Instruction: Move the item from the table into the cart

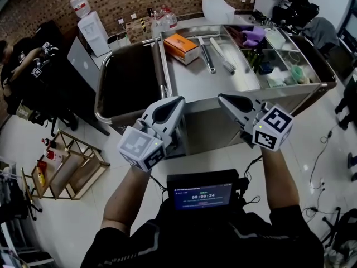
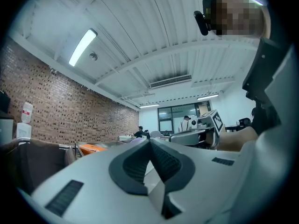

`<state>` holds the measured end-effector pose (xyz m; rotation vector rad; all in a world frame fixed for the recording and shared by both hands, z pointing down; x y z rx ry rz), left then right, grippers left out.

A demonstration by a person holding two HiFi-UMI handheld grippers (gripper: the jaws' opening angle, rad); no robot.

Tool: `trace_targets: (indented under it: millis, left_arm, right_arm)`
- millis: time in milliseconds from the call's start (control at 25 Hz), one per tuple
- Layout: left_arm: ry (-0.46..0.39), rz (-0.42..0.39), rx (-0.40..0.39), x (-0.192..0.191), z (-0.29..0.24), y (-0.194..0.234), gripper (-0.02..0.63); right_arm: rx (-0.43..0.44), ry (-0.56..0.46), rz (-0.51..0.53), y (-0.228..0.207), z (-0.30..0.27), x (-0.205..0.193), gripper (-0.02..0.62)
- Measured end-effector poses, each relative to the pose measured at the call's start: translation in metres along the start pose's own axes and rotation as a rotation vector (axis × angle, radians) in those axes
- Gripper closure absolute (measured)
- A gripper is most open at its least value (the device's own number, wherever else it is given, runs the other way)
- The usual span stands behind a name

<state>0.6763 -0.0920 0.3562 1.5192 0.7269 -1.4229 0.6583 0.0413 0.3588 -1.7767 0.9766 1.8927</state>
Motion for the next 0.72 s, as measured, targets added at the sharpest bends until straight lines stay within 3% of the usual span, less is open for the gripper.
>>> trace_targets:
  millis: [720]
  left_arm:
    - [0.011, 0.009, 0.008, -0.006, 0.016, -0.005, 0.598]
  right_arm:
    - [-0.011, -0.001, -0.022, 0.013, 0.003, -0.001, 0.584]
Point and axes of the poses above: the fingertips, and each gripper's own axes: z backward along the fingers, y to its left, x out of its top, the point moved 3 cm from there along z, backward along the fingers, and after that the axes turned 13 degrees about z, right-handed, at the moved point
